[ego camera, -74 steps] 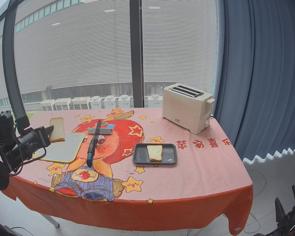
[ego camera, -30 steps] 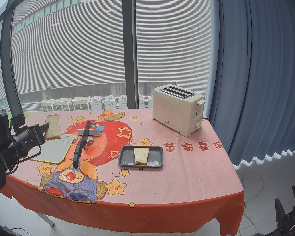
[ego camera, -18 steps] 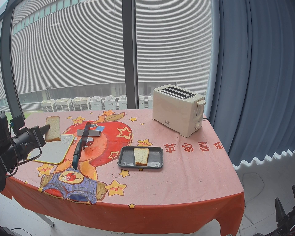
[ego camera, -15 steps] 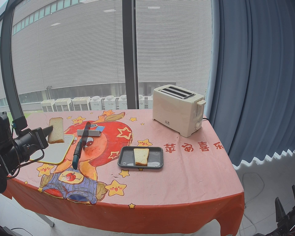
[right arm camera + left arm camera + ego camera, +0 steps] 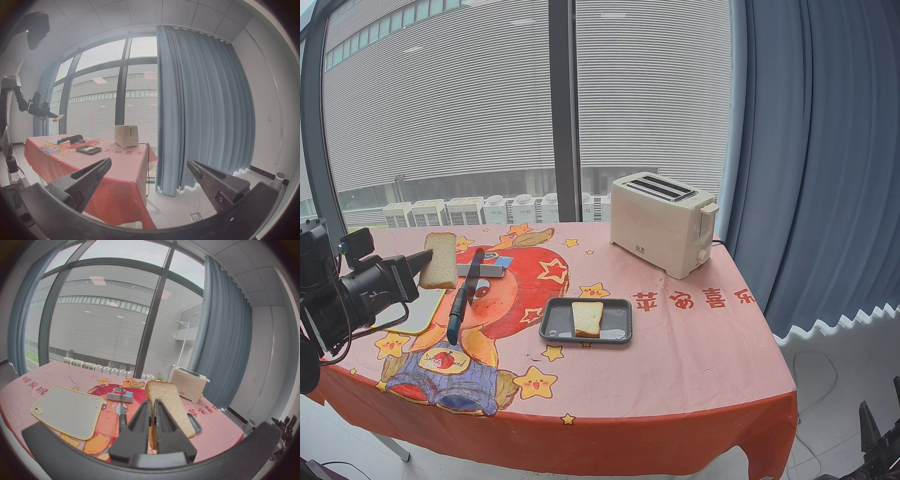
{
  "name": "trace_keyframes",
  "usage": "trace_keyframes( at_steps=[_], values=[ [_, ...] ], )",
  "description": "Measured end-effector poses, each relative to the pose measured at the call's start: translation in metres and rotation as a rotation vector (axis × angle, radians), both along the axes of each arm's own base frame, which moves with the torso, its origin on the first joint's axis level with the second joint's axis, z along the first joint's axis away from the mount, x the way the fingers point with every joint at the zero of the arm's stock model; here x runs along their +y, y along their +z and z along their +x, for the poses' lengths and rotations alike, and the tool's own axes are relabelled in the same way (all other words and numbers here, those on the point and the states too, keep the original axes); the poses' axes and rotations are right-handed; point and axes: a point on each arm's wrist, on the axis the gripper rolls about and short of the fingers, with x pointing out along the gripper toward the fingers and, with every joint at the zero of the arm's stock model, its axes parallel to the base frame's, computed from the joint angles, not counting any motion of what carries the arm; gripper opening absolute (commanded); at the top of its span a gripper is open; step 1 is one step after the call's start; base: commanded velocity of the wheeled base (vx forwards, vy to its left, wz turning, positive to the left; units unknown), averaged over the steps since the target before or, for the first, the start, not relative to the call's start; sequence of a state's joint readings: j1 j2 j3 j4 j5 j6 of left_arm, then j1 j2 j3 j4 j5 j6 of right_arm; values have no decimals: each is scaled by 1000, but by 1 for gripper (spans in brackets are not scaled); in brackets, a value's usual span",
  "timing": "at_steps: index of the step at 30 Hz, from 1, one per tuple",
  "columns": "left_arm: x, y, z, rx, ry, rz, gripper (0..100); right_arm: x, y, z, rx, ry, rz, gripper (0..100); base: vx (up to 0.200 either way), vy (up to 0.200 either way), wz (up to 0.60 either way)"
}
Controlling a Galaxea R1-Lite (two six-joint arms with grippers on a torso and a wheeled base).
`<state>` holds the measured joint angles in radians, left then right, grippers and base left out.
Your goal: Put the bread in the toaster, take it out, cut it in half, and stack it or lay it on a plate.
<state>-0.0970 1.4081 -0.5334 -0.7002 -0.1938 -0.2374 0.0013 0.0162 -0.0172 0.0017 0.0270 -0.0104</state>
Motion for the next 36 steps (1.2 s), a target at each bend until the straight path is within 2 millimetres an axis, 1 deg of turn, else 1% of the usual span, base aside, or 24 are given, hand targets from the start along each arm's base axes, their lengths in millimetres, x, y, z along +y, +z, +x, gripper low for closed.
trace_keyframes(
  at_steps=[12, 17, 21, 25, 29, 36],
  values=[
    [-27, 4, -1, -18, -121, 3, 0, 0, 0, 0, 0, 0, 0, 100, 0, 0, 0],
    [-34, 5, 2, -20, -146, 3, 0, 0, 0, 0, 0, 1, -1, 100, 0, 0, 0],
    [-39, 6, 8, -24, -144, 6, 0, 0, 0, 0, 0, 0, 0, 100, 0, 0, 0],
    [-47, 6, 12, -21, -98, 20, 0, 0, 0, 0, 0, 0, 0, 100, 0, 0, 0],
    [-60, 3, 17, -13, -62, 39, 0, 0, 0, 0, 0, 0, 0, 100, 0, 0, 0],
    [-82, 0, 25, 0, -111, 46, 0, 0, 0, 0, 0, 1, 0, 100, 0, 0, 0]
  ],
)
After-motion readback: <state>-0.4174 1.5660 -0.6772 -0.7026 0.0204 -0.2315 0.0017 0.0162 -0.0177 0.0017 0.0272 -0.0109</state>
